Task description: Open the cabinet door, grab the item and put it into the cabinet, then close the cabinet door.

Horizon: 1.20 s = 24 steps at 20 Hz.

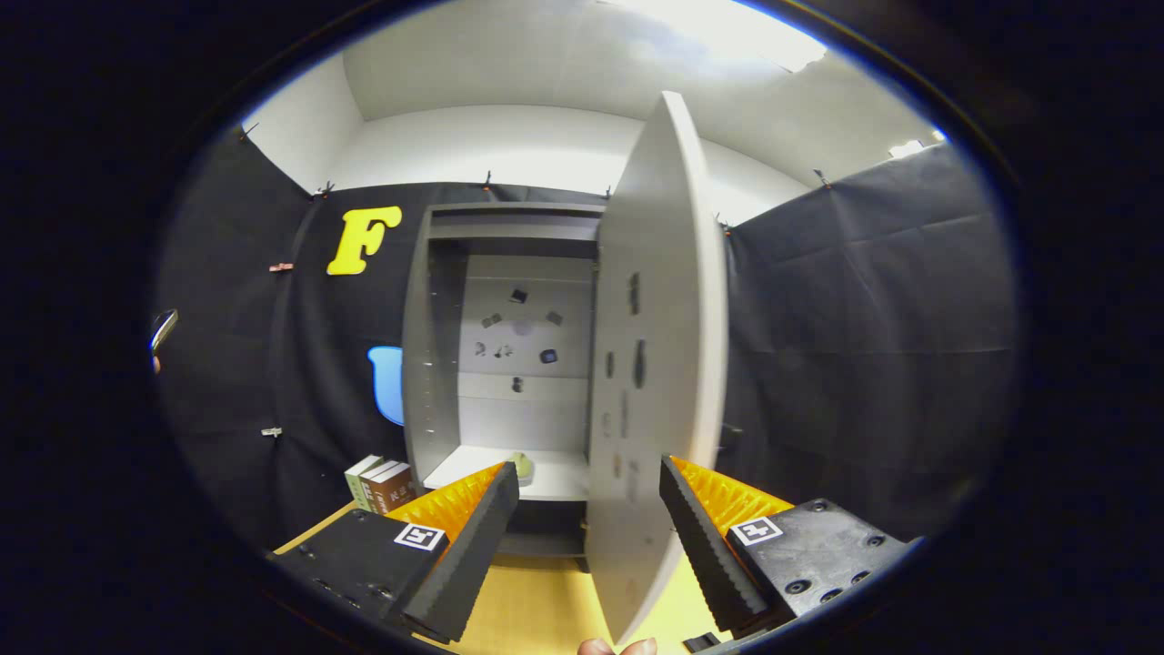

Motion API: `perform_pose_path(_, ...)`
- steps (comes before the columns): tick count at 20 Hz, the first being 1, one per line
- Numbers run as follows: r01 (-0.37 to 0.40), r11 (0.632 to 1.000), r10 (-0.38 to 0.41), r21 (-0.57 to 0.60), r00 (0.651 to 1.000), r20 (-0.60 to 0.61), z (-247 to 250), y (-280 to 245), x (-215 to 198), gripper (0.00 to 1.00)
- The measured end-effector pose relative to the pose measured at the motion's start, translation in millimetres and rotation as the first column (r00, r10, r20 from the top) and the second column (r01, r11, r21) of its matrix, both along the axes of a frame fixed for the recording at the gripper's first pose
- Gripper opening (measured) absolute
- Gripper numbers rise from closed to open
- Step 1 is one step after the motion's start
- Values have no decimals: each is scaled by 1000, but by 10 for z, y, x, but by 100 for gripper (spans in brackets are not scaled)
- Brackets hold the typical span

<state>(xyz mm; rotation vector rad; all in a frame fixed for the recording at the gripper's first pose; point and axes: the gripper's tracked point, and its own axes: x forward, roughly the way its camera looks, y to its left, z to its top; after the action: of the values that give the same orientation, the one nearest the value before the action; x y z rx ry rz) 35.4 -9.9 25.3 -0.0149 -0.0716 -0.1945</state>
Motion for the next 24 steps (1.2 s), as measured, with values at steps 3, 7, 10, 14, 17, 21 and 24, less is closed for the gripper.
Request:
perform_pose_path(3,104,994,-103,15,994,-29,-100,-535,-143,98)
perform_pose_path(7,232,973,-231,11,971,-60,-268,-1183,-222,98)
perform_pose_path(10,282,959,-280,13,957,-68,-335,-1505,-153,98)
perform_pose_path(14,278,961,-277,-5,957,-81,-401,-1637,72,98)
perform_pose_path(17,256,967,-255,-8,962,-94,-463,-1605,232,98)
perform_pose_path(21,210,978,-208,8,972,-105,-501,-1446,375,98)
perform_pose_path(24,214,977,-213,0,973,-94,-454,-1407,395,96)
